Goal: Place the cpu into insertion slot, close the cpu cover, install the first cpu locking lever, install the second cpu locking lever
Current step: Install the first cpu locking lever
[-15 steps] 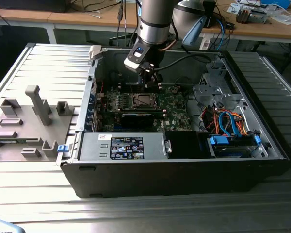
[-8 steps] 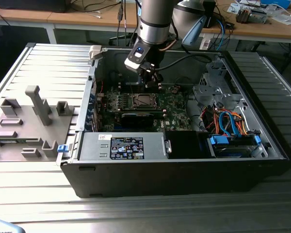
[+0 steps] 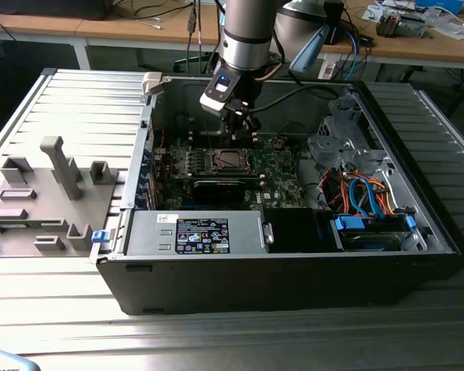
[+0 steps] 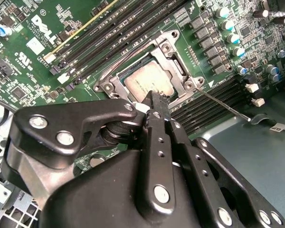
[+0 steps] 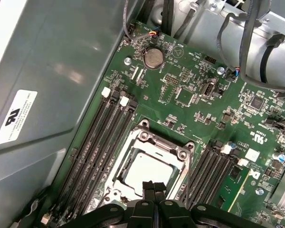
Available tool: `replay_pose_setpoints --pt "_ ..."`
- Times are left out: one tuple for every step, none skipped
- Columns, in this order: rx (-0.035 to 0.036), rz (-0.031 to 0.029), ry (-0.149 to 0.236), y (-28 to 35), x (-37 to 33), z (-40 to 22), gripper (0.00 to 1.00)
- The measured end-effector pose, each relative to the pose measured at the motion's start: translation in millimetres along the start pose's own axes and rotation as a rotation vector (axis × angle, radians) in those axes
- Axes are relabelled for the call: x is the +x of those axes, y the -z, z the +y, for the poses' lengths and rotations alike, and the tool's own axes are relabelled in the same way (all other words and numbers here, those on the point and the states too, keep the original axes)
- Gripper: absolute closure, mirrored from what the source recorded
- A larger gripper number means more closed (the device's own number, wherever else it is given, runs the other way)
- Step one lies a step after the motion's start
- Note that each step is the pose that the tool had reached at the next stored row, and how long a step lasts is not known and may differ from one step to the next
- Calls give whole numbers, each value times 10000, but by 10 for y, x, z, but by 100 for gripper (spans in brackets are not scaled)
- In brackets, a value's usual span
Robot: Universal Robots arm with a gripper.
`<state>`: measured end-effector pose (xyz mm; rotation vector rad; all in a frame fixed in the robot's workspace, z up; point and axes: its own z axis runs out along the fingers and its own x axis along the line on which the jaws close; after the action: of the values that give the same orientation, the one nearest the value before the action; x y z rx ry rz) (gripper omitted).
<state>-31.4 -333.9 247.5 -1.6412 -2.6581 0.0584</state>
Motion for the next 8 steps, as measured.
replay_pose_setpoints --pt "0 -2 47 0 0 0 89" --pt "-1 -4 96 0 0 0 89" --pt "-1 -6 143 0 0 0 89" --pt "-1 -7 170 0 0 0 89" --pt "-2 -8 194 0 0 0 89" --pt "-1 -9 229 0 0 0 89" --pt "-2 -11 262 0 0 0 89" --pt "-2 -12 295 0 0 0 89"
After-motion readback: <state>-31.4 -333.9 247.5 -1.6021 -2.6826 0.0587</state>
